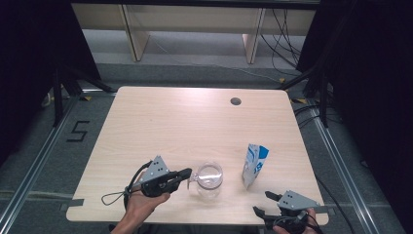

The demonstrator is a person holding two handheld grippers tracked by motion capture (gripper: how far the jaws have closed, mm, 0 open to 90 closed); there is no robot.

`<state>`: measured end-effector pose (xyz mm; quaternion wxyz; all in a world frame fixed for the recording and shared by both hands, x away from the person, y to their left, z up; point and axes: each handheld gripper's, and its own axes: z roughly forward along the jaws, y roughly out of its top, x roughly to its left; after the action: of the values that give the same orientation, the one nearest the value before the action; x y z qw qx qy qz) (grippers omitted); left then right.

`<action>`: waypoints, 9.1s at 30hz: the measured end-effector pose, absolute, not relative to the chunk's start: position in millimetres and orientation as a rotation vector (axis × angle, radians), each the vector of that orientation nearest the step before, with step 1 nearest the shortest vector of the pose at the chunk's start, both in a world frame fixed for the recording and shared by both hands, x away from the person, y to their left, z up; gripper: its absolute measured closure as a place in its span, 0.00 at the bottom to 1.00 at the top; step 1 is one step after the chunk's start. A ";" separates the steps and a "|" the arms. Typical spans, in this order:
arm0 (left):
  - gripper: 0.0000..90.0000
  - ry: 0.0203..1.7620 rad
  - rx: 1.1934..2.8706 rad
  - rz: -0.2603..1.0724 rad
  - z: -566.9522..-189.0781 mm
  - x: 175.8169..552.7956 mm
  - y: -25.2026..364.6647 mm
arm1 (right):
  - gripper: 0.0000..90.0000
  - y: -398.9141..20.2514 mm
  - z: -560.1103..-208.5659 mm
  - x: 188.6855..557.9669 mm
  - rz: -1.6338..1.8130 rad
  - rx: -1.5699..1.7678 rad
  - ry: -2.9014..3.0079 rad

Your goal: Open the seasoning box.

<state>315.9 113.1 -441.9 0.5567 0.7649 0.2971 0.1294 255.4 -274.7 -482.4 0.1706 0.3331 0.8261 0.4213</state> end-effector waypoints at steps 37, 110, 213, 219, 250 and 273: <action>0.98 0.696 1.812 0.298 -454.9 320.4 108.5 | 0.59 -254.9 -478.4 258.1 1.325 0.879 2.322; 0.42 0.682 1.809 0.251 -459.5 310.5 124.7 | 1.00 -181.6 -450.0 306.1 1.390 0.652 2.301; 0.25 0.843 1.958 0.279 -501.5 292.3 140.6 | 0.31 -243.6 -462.5 263.6 1.255 1.107 1.981; 0.25 0.852 1.956 0.288 -501.8 291.8 139.4 | 0.24 -249.2 -469.3 274.3 1.236 1.165 1.920; 0.24 0.837 1.969 0.297 -502.4 293.5 140.9 | 0.18 -230.0 -492.3 315.1 1.198 1.208 1.850; 0.24 0.842 1.961 0.295 -502.9 294.4 141.6 | 0.26 -221.1 -505.9 330.8 1.268 1.266 1.790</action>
<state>294.4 141.6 -502.9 0.4738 0.8016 0.3440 0.1206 330.8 -221.1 -505.9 0.2997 0.4770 0.6743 0.4775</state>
